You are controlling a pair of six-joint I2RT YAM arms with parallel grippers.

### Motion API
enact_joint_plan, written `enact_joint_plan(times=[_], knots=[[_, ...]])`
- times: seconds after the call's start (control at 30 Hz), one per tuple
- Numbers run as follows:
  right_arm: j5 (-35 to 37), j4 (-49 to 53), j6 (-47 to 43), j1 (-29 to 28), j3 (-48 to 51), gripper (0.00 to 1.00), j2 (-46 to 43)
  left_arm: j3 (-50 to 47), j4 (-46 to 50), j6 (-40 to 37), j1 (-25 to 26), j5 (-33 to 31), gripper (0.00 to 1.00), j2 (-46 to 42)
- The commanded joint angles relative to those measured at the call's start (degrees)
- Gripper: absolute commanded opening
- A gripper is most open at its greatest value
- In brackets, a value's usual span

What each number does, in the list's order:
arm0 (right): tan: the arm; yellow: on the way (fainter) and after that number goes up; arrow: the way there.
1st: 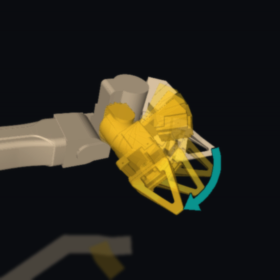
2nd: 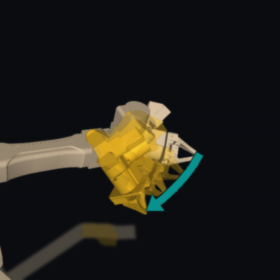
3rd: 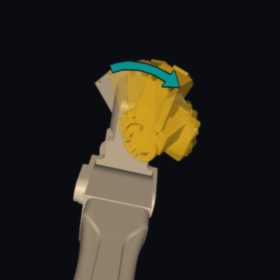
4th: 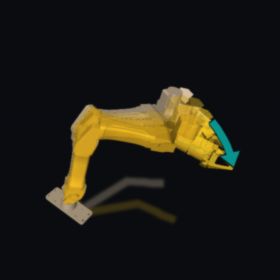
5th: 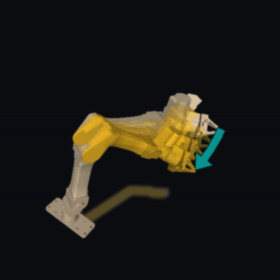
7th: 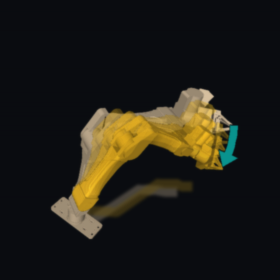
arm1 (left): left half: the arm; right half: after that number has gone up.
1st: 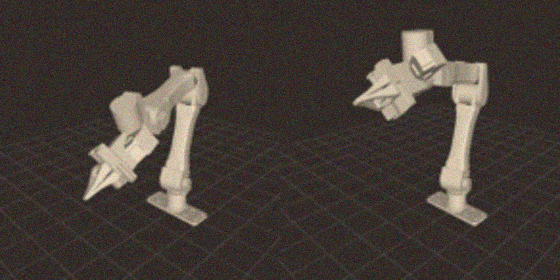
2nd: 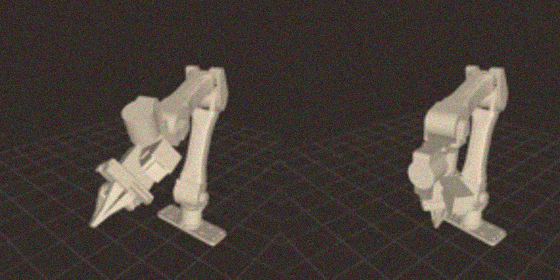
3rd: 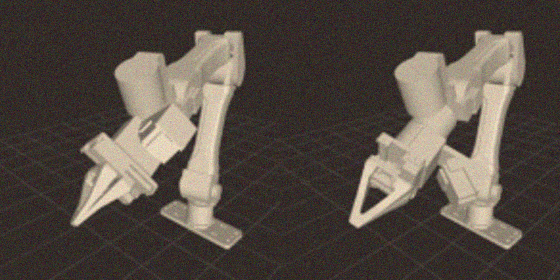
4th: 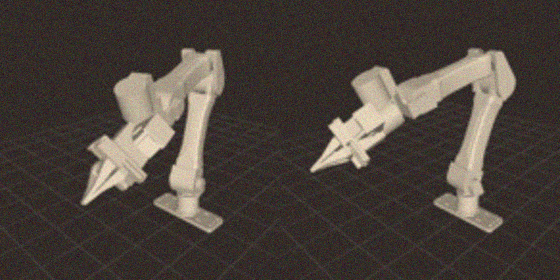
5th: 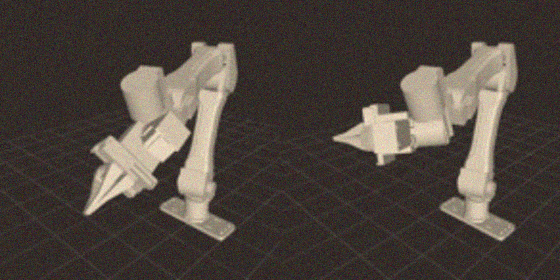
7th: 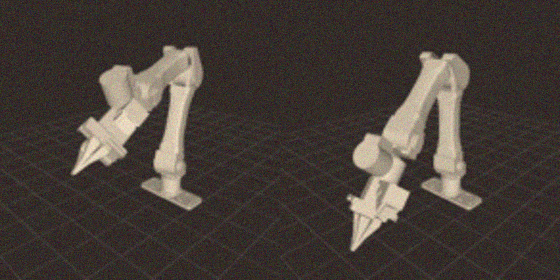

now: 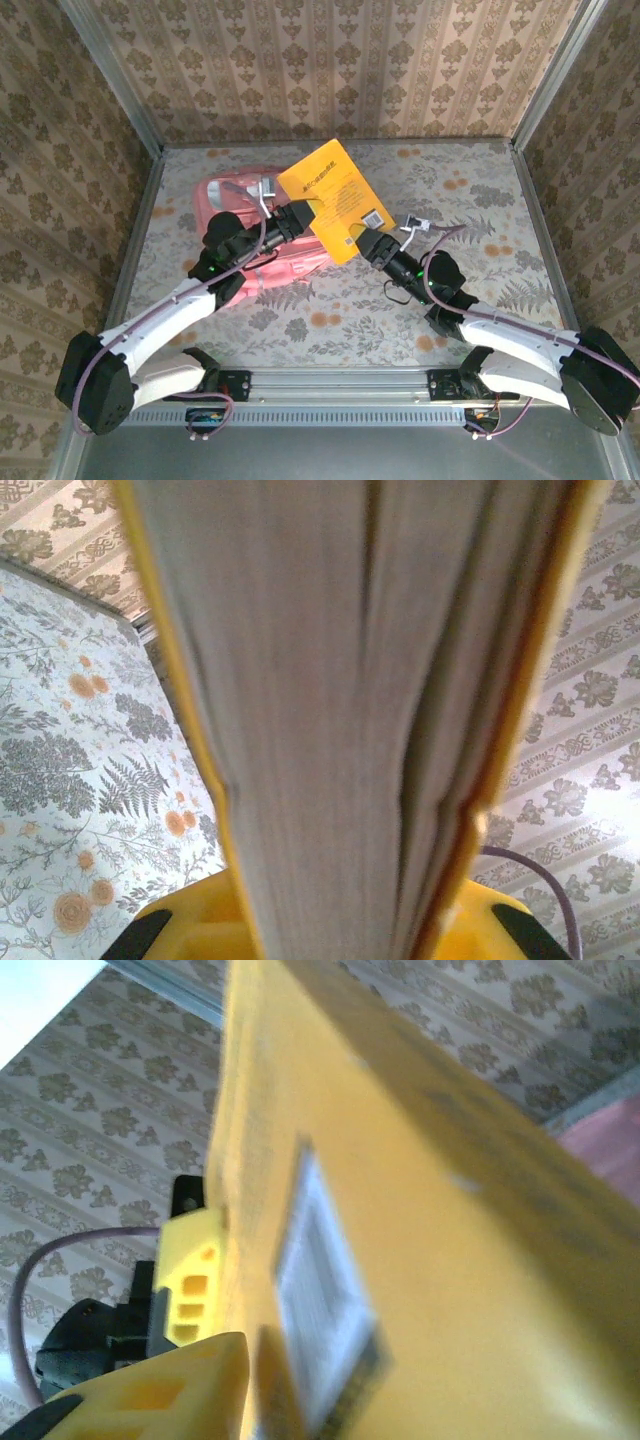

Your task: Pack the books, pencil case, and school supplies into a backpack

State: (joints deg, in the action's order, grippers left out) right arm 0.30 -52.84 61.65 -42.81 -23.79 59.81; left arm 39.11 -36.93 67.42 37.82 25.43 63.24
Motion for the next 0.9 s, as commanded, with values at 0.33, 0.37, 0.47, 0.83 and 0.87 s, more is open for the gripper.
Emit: enact_joint_plan(times=[0.33, 0.37, 0.47, 0.83, 0.87], knots=[[9.34, 5.18, -1.17, -0.08, -0.63, 0.00, -3.88, 2.47, 4.73, -3.41, -0.31, -0.19, 0.29, 0.93], [11.34, 11.14, -2.05, 0.00, -0.90, 0.00, -6.36, 2.94, 7.80, -5.38, -0.99, 0.42, 0.41, 0.75], [17.50, 25.90, -4.25, 0.02, -1.07, 0.00, -13.25, 5.67, 21.91, -10.04, -3.78, -0.67, 0.56, 0.39], [23.60, 42.94, -7.13, 1.57, 3.76, 0.00, -26.45, 27.00, 52.37, -26.75, -10.95, -3.17, 0.50, 20.16], [23.94, 43.78, -7.47, 1.74, 4.04, 0.00, -27.48, 28.96, 52.86, -27.16, -11.28, -2.04, 0.49, 22.96]])
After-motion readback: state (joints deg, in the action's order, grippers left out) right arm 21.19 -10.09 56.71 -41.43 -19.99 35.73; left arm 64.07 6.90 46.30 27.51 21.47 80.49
